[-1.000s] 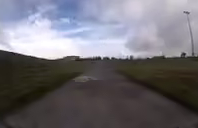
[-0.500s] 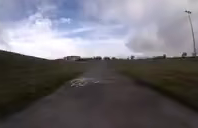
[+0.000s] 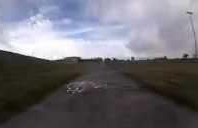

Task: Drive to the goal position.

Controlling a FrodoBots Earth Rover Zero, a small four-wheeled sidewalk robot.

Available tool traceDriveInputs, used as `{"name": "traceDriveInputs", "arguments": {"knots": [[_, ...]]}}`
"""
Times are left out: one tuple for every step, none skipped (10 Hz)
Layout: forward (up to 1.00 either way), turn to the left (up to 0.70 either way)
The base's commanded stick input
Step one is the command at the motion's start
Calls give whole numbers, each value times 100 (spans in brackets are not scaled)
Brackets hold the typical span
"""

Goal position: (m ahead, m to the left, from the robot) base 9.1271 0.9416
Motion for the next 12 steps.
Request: {"name": "traceDriveInputs", "arguments": {"knots": [[100,0],[100,0],[100,0],[100,0],[100,0],[100,0],[100,0],[100,0],[100,0],[100,0],[100,0],[100,0]]}}
